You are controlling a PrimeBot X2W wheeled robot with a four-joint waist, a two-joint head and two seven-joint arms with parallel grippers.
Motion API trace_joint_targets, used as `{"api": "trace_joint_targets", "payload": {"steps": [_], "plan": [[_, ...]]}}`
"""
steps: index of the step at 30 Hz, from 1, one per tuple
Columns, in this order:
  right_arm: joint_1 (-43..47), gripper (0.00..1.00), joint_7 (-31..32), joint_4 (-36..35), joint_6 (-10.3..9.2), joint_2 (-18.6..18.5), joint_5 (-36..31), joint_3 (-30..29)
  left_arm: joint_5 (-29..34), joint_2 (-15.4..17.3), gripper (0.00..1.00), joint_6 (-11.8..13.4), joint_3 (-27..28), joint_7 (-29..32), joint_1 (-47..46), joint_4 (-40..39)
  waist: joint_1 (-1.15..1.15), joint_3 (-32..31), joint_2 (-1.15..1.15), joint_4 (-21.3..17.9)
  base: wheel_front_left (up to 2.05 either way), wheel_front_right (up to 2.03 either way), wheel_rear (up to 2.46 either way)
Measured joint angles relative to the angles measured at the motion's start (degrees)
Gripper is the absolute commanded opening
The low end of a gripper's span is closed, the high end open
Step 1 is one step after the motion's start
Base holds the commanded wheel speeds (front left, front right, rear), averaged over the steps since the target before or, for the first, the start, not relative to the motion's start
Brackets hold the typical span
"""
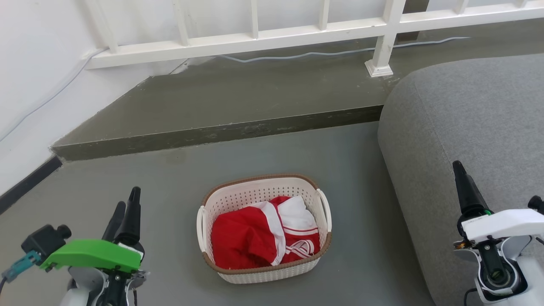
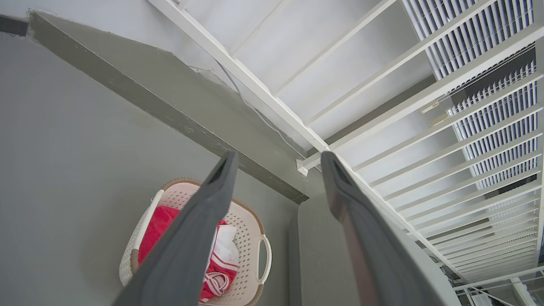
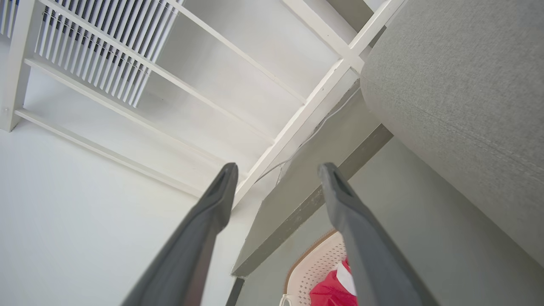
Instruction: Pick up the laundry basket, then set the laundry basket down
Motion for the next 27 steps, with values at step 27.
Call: {"api": "trace_joint_targets", "payload": {"steps": [27], "plan": [[-0.66,1.0,-4.76,-0.03,-5.5,-2.52,-24.52,8.86,25.05,1.34,1.0,6.3,-5.95,-4.95,-0.75,-3.0,0.0,0.05,0.0,0.0,0.0,0.0,0.0]]}}
